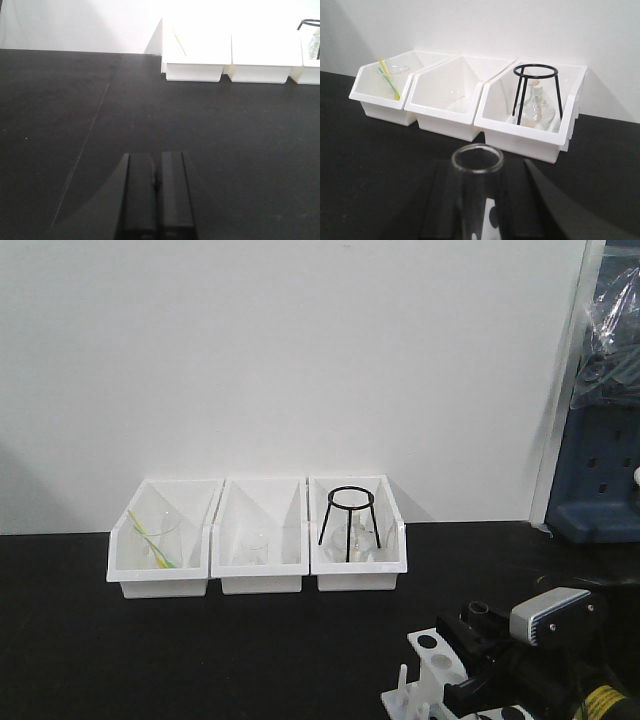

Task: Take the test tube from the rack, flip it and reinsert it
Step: 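Lift the test tube up out of the rack with the right gripper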

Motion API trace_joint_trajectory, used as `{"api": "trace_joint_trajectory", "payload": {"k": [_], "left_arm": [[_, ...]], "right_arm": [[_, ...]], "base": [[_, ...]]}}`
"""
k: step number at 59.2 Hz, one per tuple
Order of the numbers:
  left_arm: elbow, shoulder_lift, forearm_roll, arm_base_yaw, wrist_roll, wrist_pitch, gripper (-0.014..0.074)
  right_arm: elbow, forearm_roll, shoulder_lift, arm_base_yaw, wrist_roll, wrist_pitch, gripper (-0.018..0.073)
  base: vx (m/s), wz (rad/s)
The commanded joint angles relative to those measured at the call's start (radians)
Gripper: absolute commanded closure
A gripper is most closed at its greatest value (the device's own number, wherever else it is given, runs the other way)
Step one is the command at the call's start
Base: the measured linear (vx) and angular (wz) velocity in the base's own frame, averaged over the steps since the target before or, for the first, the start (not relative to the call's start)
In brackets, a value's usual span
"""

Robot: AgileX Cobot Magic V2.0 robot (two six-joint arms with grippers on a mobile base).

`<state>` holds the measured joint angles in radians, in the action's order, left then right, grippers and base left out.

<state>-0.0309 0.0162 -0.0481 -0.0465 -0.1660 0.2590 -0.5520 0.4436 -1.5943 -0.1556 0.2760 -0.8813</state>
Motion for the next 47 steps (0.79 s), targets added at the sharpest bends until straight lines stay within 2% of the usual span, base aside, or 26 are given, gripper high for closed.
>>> {"api": "trace_joint_trajectory", "payload": {"k": [1,26,42,47], "left_arm": [[-0.002,0.011,0.005,0.008,0.0,-0.079,0.0603],[-0.002,0.011,0.005,0.008,0.0,-0.079,0.0603],[-0.002,0.011,0.005,0.008,0.0,-0.079,0.0603],[-0.002,0.011,0.005,0.008,0.0,-0.079,0.0603]], "right_arm": [[-0.025,-0.006,0.079,0.005,-0.003,-0.043,0.0571],[-0.025,-0.036,0.287,0.005,0.005,0.11,0.0571],[-0.026,-0.041,0.398,0.005,0.007,0.159,0.0571],[-0.048,-0.041,0.427,0.005,0.01,0.215,0.0571]], "base": [[0.0,0.0],[0.0,0.0],[0.0,0.0],[0.0,0.0]]}}
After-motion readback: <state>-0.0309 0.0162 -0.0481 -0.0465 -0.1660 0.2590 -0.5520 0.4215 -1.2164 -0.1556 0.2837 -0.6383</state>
